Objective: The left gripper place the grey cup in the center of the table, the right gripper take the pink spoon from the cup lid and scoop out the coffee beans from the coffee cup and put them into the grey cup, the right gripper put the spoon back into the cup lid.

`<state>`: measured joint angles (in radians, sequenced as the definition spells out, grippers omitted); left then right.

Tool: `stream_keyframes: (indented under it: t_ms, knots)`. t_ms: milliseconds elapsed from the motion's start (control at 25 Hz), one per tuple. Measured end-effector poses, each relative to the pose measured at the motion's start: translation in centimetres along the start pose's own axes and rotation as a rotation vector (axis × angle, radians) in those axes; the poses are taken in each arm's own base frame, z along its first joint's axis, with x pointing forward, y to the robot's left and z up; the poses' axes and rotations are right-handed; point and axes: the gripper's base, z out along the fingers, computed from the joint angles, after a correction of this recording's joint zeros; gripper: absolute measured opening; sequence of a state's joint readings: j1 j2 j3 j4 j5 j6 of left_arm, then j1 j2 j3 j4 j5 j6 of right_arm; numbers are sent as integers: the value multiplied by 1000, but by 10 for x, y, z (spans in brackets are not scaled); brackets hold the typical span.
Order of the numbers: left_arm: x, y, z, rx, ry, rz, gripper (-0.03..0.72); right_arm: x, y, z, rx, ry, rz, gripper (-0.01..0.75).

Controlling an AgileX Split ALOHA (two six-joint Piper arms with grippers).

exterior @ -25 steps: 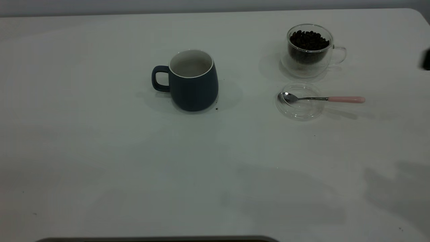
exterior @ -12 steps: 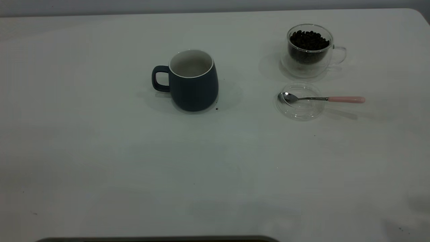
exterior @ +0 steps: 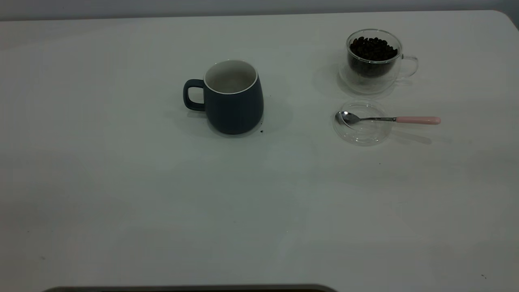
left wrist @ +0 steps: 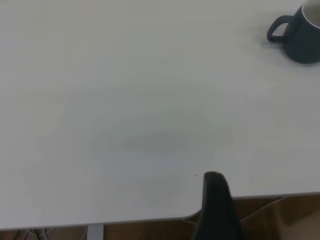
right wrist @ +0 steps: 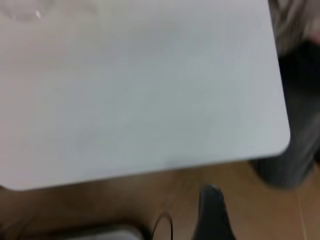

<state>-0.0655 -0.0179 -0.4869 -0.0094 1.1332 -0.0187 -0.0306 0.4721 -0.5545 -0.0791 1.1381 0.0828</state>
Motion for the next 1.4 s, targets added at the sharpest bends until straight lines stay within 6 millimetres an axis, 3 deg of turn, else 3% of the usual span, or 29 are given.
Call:
stream_keyframes:
  t_ms: [160, 640, 1400]
  knots:
    - [0, 0, 0, 0, 0, 0, 565, 23, 1, 5, -30, -48, -61, 573]
    - [0, 0, 0, 0, 0, -3, 565, 54, -5, -24, -61, -359, -51, 573]
    - [0, 0, 0, 0, 0, -2, 565, 55, -5, -25, -77, -371, -74, 573]
